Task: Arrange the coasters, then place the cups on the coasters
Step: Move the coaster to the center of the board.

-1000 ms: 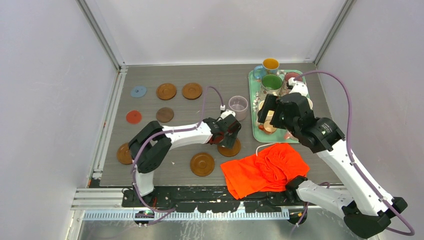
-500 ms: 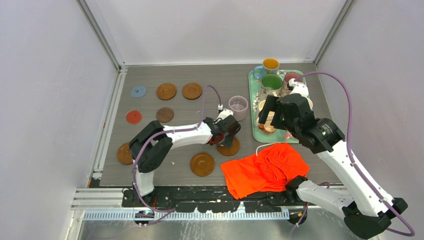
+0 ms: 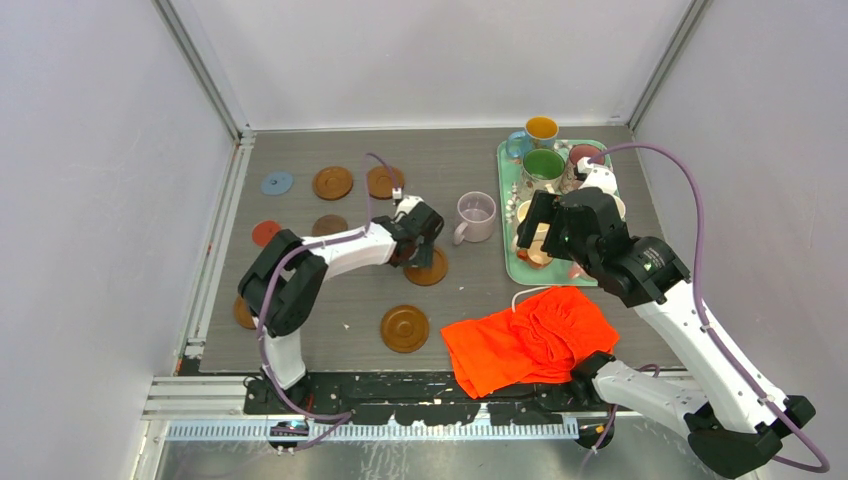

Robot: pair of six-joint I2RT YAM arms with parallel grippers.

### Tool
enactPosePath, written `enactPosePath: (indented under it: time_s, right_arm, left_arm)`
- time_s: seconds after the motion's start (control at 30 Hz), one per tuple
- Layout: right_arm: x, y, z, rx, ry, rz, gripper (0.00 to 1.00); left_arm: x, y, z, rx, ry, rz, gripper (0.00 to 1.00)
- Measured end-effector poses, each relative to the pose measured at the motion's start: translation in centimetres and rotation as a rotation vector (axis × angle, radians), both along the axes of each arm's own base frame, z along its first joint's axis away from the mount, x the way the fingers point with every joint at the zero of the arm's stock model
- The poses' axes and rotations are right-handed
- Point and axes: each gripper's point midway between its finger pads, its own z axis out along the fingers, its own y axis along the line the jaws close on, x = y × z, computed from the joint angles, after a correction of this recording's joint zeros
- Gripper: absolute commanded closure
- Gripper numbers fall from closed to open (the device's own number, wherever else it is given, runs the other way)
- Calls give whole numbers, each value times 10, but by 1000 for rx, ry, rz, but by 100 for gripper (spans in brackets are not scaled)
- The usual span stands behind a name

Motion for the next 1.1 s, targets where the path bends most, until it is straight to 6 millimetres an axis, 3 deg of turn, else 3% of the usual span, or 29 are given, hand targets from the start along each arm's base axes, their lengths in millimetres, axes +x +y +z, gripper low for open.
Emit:
enactPosePath:
  time_s: [0.27,0.43,0.83,1.1]
  right_arm:
    - [2,2,-1,-6,8,6,0]
    - [3,2,-2,-20,12,13,0]
    - [6,3,3,-34,2,26,0]
    - [6,2,3,-43,1,32,0]
  left_arm:
    - [34,52,0,-13,14,135,0]
    - [49,73,3,-12,14,183,0]
    - [87,88,9,1,3,224,0]
    - [88,92,9,16,9,213,0]
